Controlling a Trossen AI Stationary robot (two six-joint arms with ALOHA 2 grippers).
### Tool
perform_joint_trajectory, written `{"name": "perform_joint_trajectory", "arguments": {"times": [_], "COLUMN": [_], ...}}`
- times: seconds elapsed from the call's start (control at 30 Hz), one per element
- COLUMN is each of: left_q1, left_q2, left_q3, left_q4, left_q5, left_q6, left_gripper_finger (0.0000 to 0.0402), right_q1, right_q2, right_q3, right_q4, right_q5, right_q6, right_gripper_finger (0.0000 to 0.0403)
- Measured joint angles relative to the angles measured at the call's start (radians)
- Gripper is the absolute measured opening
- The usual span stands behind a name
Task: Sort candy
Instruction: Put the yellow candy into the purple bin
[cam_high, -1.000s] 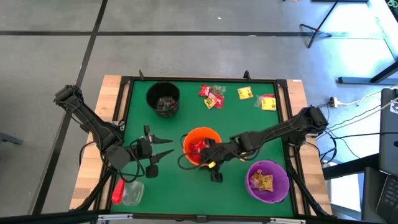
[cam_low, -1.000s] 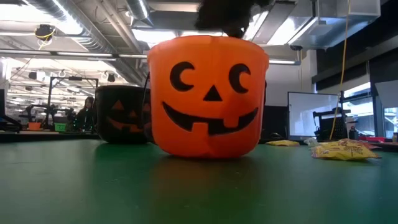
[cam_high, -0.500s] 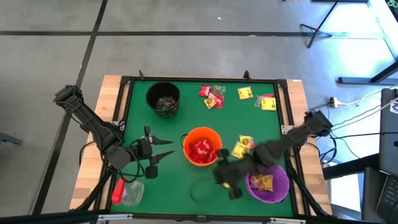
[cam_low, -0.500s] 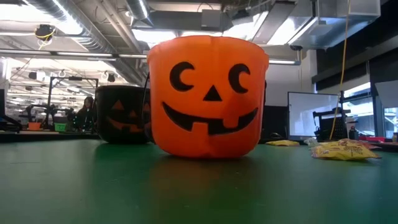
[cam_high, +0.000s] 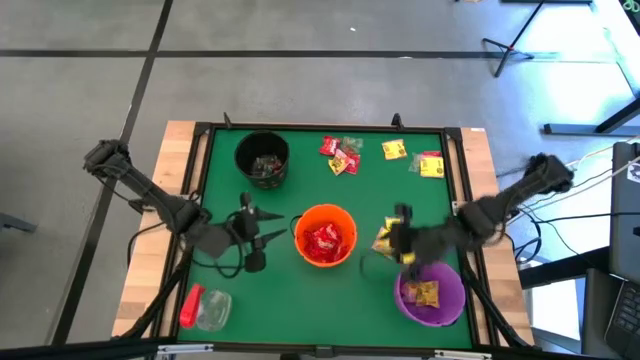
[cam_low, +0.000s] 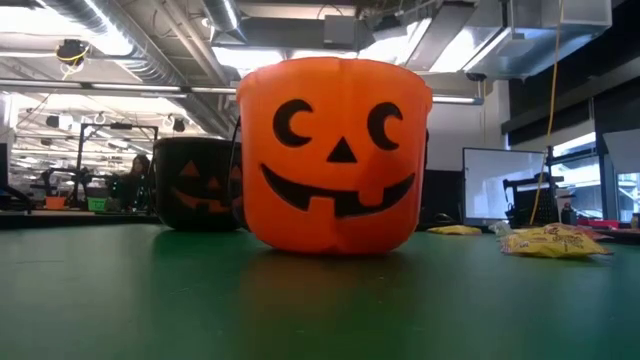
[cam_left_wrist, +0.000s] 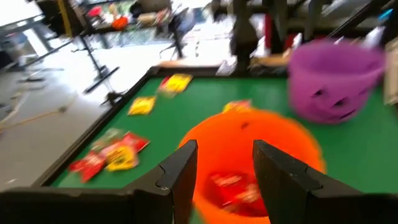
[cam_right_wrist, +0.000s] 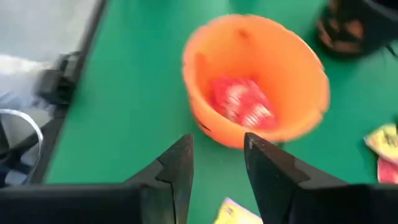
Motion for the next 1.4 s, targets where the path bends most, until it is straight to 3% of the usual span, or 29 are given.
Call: {"name": "perform_joint_trajectory", "arguments": {"times": [0.13,0.27,0.5,0.63,0.7,0.9,1.2,1.4], "left_q1": [0.111,0.253,0.523,0.654,0.697,0.731,0.728,0.749], "left_q2": [-0.005,-0.024,-0.036,-0.036,-0.036,-0.036,-0.036,-0.036], "left_q3": [0.000,0.000,-0.002,-0.062,-0.095,-0.137,-0.138,-0.138], "left_q4": [-0.083,-0.071,0.002,0.171,0.242,0.299,0.302,0.304], "left_q5": [0.070,0.241,0.544,0.774,0.830,0.837,0.832,0.832], "left_q6": [0.026,0.116,0.293,0.332,0.313,0.224,0.314,0.388], "left_gripper_finger": [0.0149,0.0149,0.0149,0.0149,0.0149,0.0149,0.0149,0.0149], "right_q1": [-0.138,-0.319,-0.651,-0.822,-0.889,-0.967,-0.943,-0.910], "right_q2": [-0.159,-0.267,-0.288,-0.262,-0.253,-0.241,-0.218,-0.168], "right_q3": [-0.213,-0.329,-0.349,-0.349,-0.349,-0.349,-0.386,-0.485], "right_q4": [0.103,0.147,0.118,0.074,0.037,-0.133,-0.231,-0.068], "right_q5": [-0.006,-0.008,-0.019,-0.108,-0.153,-0.304,-0.343,-0.624], "right_q6": [0.004,0.008,-0.052,-0.099,-0.109,-0.144,-0.079,-0.155], "right_gripper_finger": [0.0138,0.0137,0.0137,0.0137,0.0137,0.0137,0.0137,0.0137]}}
